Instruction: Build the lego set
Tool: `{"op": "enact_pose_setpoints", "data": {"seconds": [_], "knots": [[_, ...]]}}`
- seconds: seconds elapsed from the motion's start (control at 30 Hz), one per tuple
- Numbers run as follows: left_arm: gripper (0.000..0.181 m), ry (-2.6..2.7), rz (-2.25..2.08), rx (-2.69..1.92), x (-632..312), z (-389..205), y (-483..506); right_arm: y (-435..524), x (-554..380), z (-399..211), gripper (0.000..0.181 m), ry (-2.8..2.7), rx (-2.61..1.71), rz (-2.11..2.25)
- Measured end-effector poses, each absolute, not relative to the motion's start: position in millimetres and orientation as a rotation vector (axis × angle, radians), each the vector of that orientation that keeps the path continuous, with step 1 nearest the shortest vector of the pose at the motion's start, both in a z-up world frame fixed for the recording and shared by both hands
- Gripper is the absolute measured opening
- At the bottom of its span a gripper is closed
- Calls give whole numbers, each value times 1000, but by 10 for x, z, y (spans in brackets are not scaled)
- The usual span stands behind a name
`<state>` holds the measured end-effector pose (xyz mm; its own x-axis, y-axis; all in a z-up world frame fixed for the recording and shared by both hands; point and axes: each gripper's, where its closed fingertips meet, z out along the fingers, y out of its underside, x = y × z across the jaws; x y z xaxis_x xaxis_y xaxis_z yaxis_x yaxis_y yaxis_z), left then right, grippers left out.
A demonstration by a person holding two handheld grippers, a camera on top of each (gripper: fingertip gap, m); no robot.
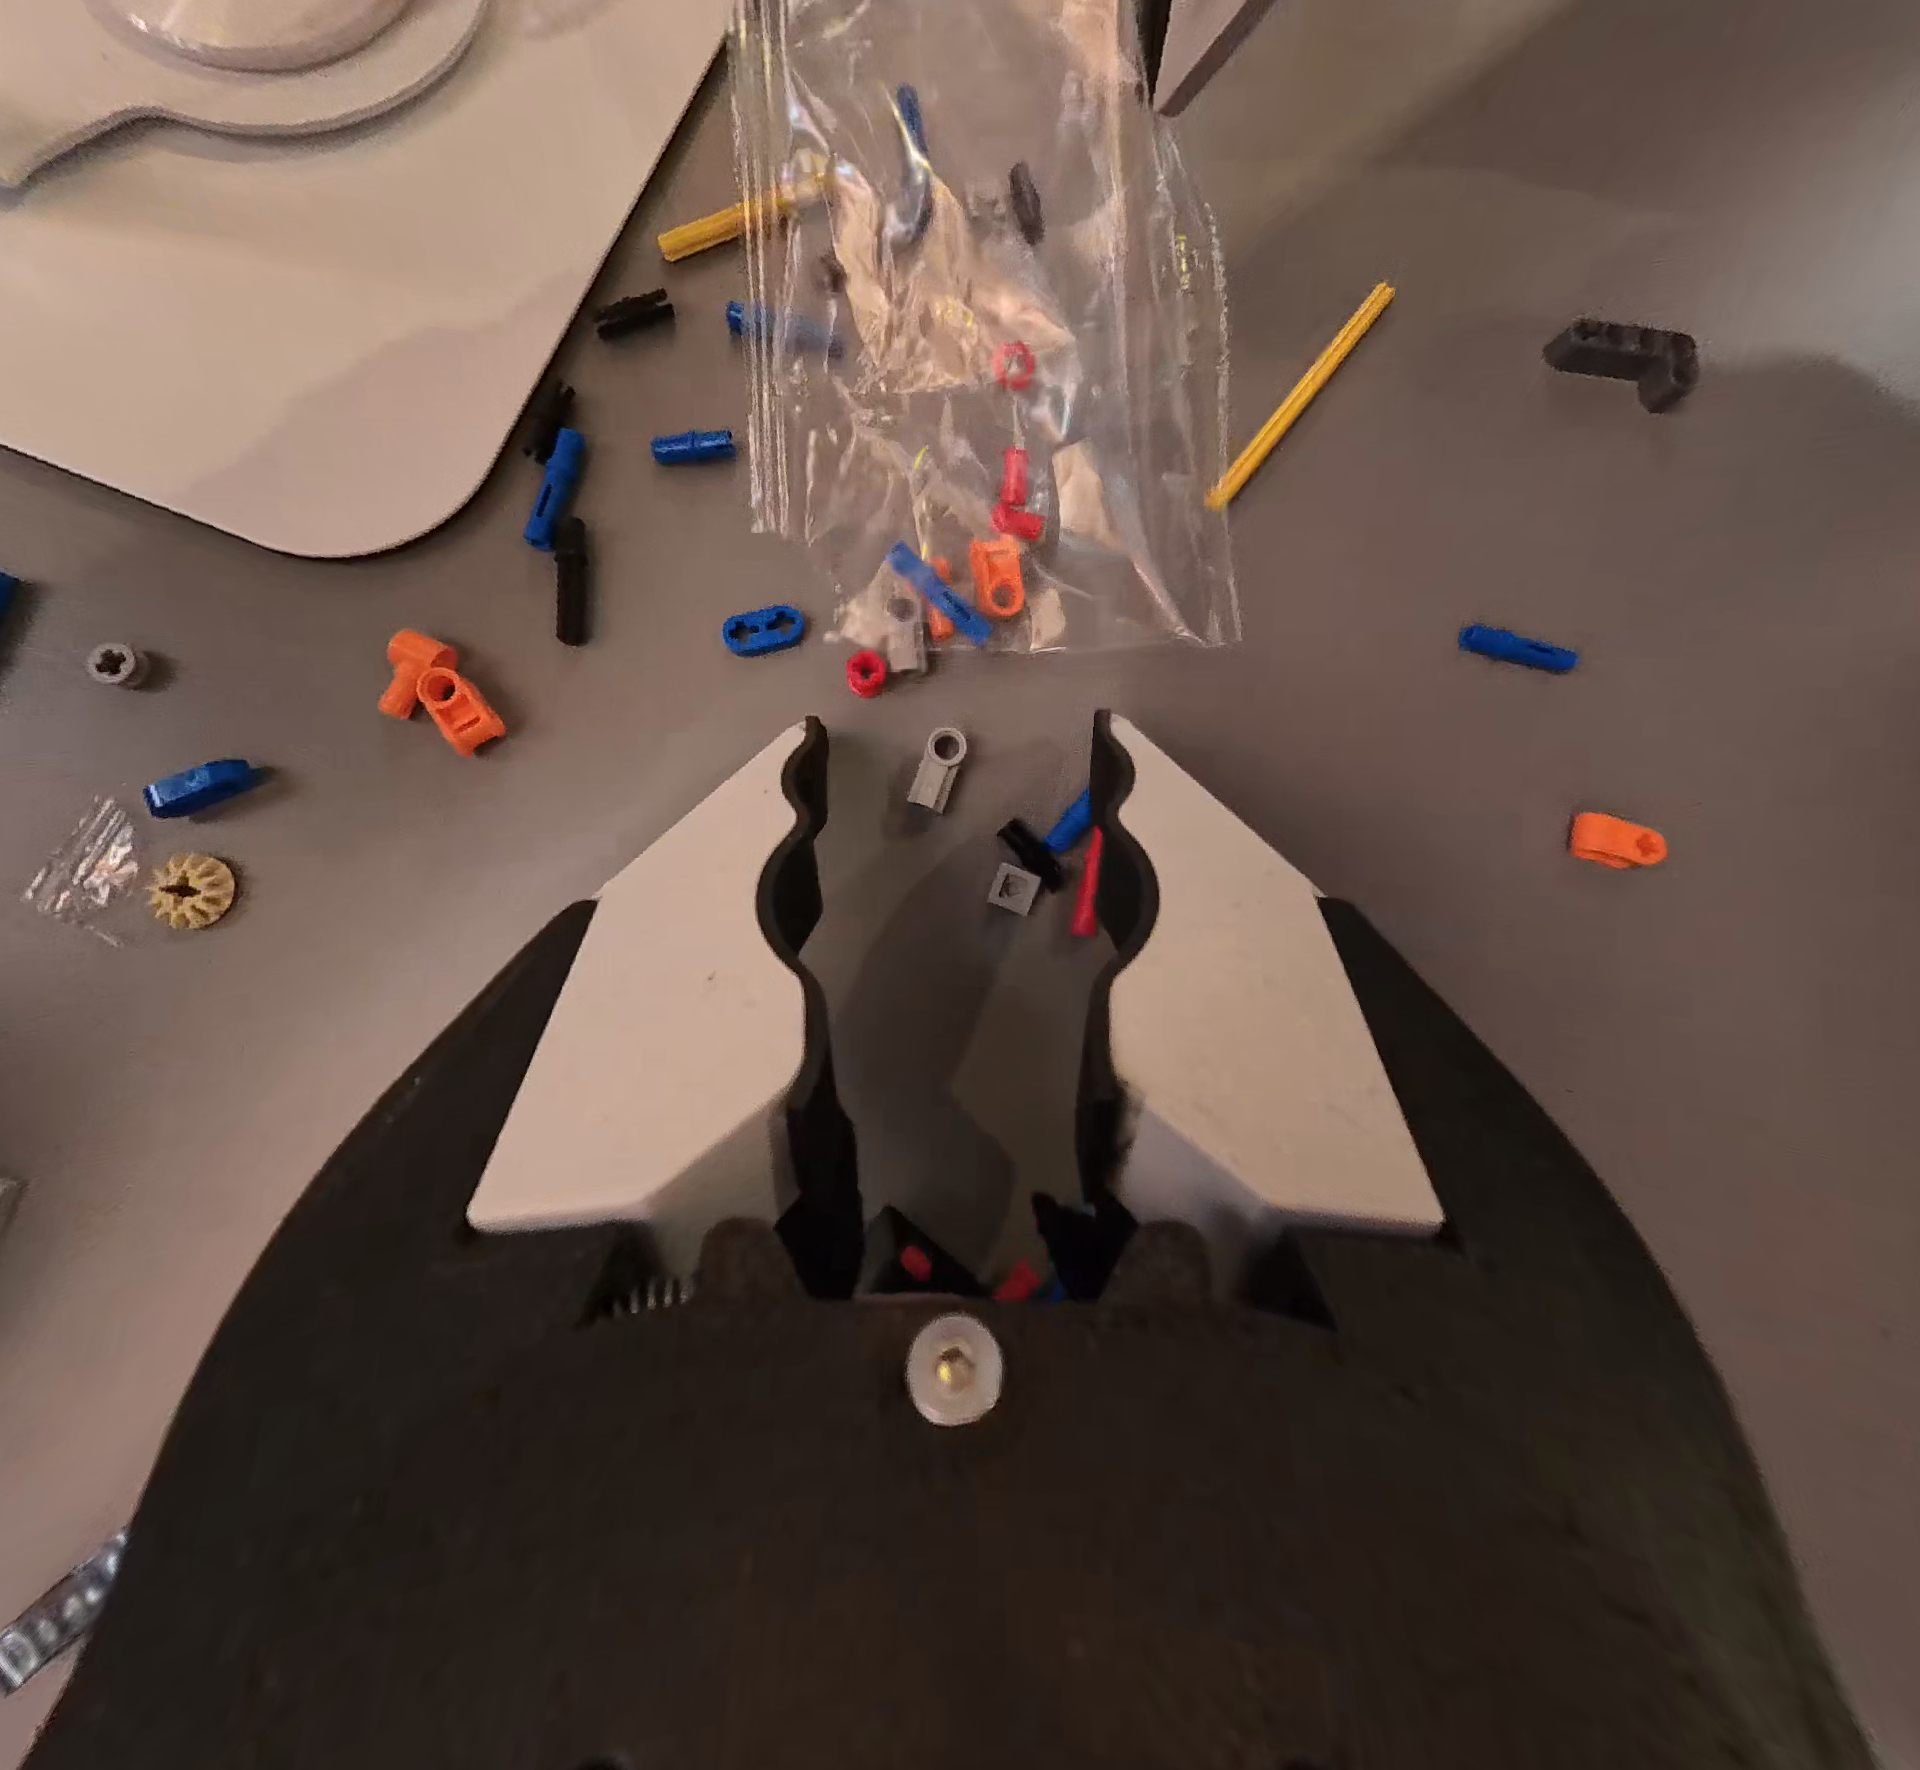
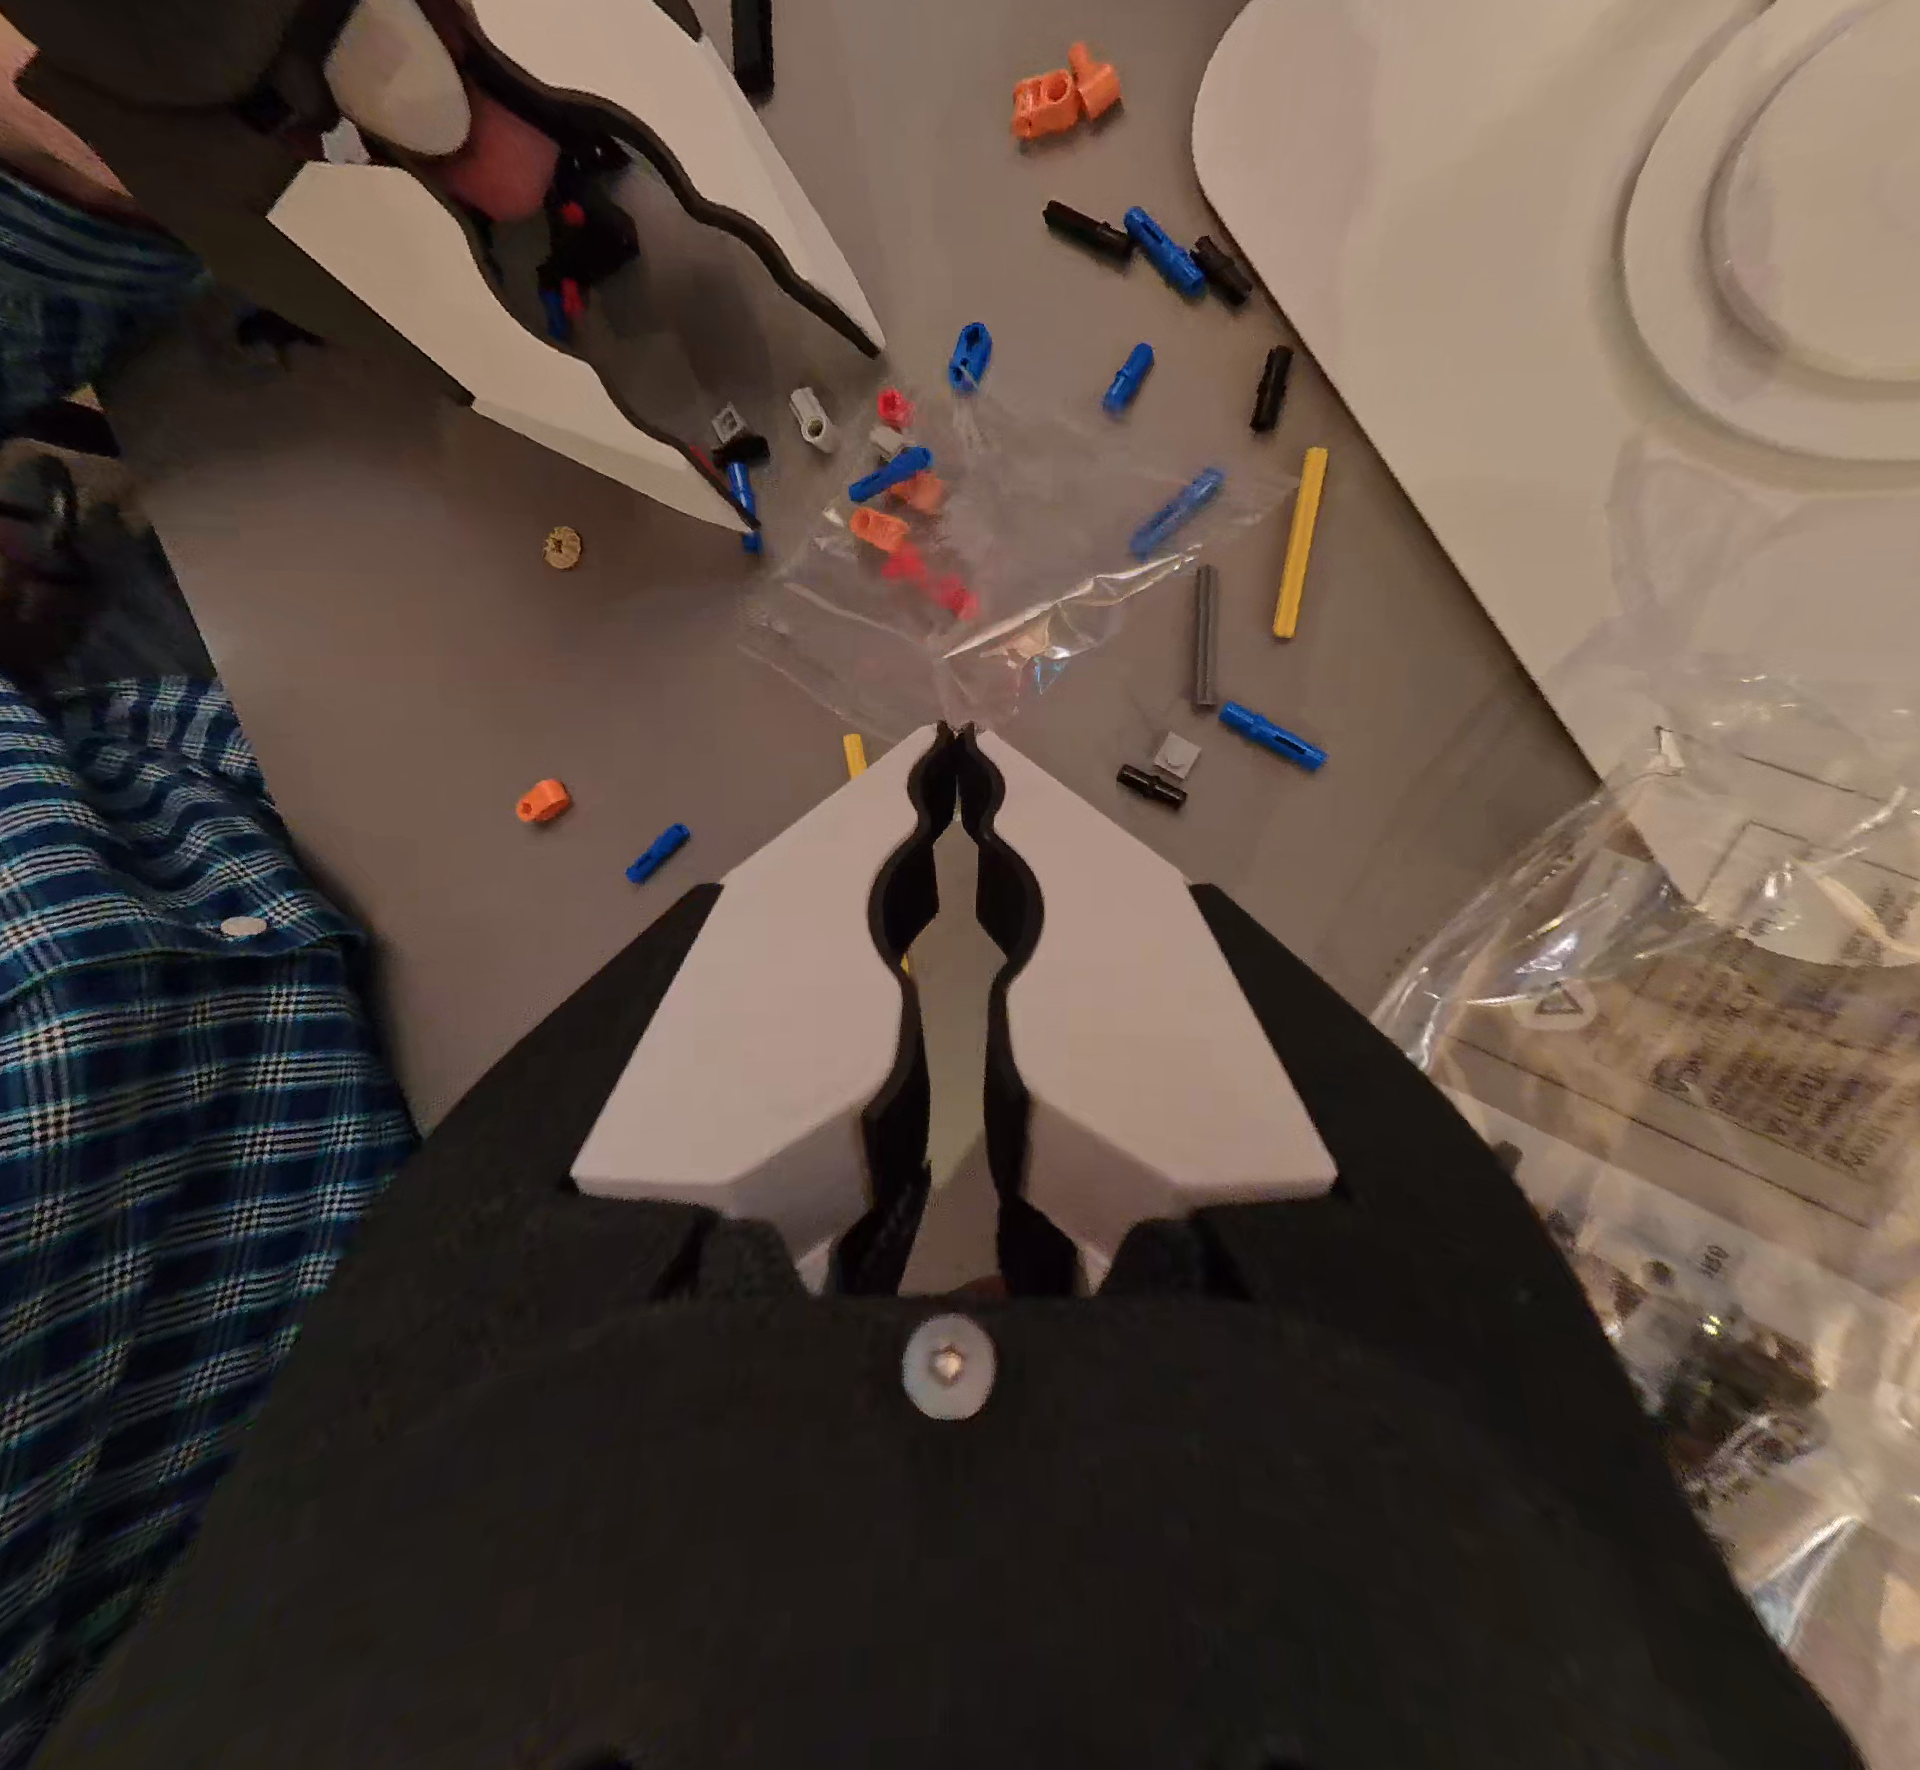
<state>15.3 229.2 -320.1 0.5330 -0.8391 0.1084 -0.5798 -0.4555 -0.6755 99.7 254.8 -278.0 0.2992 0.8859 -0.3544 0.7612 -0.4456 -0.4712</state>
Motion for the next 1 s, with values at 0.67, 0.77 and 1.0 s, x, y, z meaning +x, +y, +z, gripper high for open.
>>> {"op": "enact_pose_setpoints", "data": {"seconds": [0.67, 0.77, 1.0], "knots": [[44, 1232, -514, -2128, 270, -3156, 2293, 2533, 1102, -2624, 0, -1833, -2436, 813], [42, 1236, -519, -2123, 280, -3172, 2279, 2556, 1099, -2602, 0, -1838, -2431, 799], [40, 1186, -509, -2102, 184, -3083, 2316, 2643, 1083, -2575, 0, -1696, -2392, 888]]}}
